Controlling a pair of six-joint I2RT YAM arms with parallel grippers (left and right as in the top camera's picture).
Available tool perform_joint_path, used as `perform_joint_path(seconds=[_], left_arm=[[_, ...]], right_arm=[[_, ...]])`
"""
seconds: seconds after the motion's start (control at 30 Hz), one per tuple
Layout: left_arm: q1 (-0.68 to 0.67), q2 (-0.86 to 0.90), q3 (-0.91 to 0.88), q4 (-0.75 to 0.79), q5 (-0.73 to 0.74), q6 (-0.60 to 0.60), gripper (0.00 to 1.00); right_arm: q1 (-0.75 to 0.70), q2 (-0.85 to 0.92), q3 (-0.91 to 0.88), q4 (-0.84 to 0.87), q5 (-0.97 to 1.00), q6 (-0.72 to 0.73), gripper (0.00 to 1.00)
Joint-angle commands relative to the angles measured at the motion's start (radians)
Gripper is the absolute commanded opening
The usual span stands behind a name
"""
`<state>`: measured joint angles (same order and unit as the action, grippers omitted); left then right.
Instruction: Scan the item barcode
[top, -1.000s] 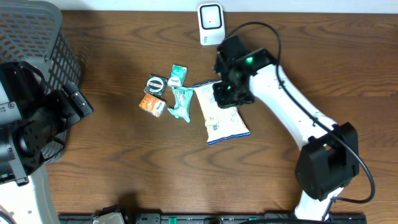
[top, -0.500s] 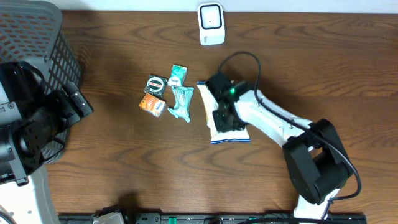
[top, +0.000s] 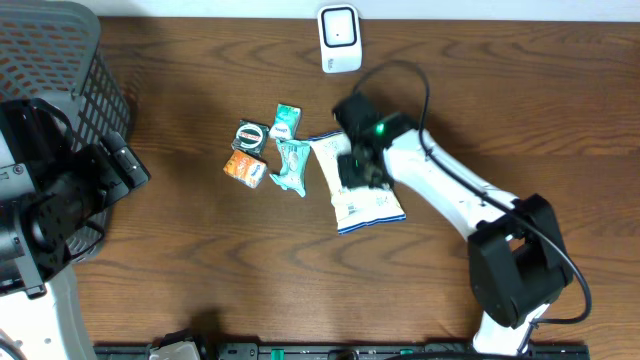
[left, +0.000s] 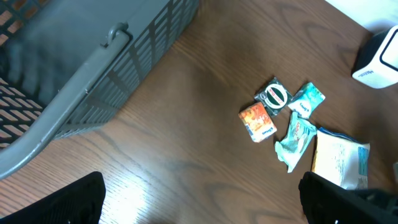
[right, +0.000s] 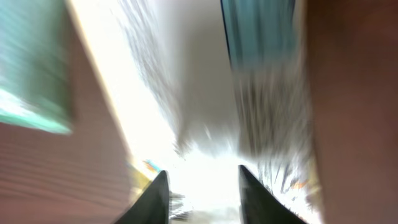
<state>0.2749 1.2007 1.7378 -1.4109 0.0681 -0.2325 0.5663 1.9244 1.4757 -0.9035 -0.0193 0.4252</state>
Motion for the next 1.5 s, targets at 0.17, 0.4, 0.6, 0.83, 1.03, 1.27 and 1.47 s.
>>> perform_joint_path(seconds=[0.17, 0.4, 0.6, 0.83, 1.03, 1.27, 1.47], left_arm=[[0.005, 0.000, -0.009, -0.002, -0.009, -0.002, 0.98], [0.005, 0.000, -0.009, -0.002, -0.009, -0.002, 0.98], [0.005, 0.000, -0.009, -0.002, -0.009, -0.002, 0.98], [0.005, 0.000, -0.009, -0.002, -0.009, -0.002, 0.98], [0.005, 0.000, -0.009, -0.002, -0.009, -0.002, 0.98], [0.005, 0.000, -0.009, -0.002, -0.009, -0.002, 0.98], [0.005, 0.000, -0.009, -0.002, -0.009, -0.002, 0.98]], right_arm=[[-0.023, 0.015, 0.110, 0.092, 0.007, -0.015, 0.32], [-0.021, 0.119, 0.072, 0.105, 0.048, -0.014, 0.36], [-0.037, 0.245, 0.072, 0.142, 0.066, -0.009, 0.39], [-0.089, 0.247, 0.135, 0.204, 0.039, 0.016, 0.40], [-0.156, 0.247, 0.362, 0.061, 0.034, -0.003, 0.42], [-0.179, 0.247, 0.592, -0.268, -0.114, -0.113, 0.47], [-0.136, 0.249, 0.572, -0.462, -0.174, -0.112, 0.47]])
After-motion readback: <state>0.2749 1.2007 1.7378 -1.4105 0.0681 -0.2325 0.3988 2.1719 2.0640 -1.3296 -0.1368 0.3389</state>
